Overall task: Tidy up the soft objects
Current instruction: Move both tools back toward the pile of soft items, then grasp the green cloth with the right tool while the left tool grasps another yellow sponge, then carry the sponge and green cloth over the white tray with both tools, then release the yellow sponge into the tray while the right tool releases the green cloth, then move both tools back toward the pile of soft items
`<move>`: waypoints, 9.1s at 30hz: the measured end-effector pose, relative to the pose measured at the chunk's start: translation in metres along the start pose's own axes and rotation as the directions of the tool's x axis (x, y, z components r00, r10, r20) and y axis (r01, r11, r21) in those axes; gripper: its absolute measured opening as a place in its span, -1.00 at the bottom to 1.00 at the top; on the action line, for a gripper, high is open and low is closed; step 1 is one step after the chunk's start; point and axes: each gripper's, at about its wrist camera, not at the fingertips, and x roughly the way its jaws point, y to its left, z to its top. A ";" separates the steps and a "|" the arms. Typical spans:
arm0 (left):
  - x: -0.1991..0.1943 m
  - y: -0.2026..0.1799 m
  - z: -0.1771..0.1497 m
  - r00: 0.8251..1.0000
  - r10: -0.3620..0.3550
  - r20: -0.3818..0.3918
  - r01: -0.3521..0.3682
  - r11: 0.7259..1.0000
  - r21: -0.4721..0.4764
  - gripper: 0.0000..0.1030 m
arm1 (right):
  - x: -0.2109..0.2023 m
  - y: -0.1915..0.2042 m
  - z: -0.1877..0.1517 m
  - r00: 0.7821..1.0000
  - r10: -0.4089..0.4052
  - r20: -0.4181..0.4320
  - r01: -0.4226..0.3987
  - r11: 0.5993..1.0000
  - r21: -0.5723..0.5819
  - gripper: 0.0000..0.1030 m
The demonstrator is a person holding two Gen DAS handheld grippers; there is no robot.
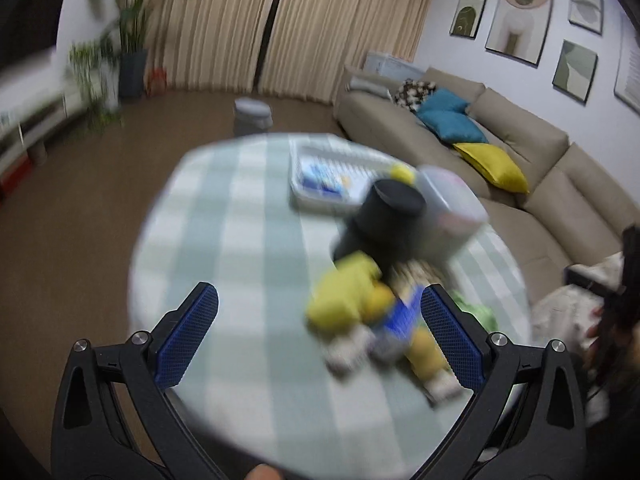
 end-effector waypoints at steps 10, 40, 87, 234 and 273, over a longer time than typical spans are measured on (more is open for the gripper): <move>0.013 -0.029 -0.077 0.996 -0.026 -0.083 0.023 0.999 -0.031 1.00 | 0.018 0.092 -0.089 0.998 0.054 -0.046 -0.057 0.996 -0.067 1.00; 0.109 -0.040 -0.003 0.959 -0.006 -0.283 0.107 0.933 0.343 1.00 | 0.113 0.112 -0.067 0.974 -0.013 -0.228 -0.002 0.998 -0.066 0.78; 0.127 -0.022 0.000 0.934 0.017 -0.357 0.130 0.914 0.383 -0.35 | 0.118 0.103 -0.076 0.973 0.069 -0.222 -0.090 0.992 -0.087 -0.12; 0.300 -0.037 0.197 0.949 0.055 -0.309 0.031 0.964 0.264 0.46 | 0.304 0.074 0.203 0.948 0.096 -0.304 -0.236 0.853 -0.466 0.87; 0.018 -0.037 -0.076 0.991 -0.042 -0.127 0.048 0.998 0.044 1.00 | 0.004 0.076 -0.077 0.990 0.142 0.019 -0.140 0.987 -0.084 1.00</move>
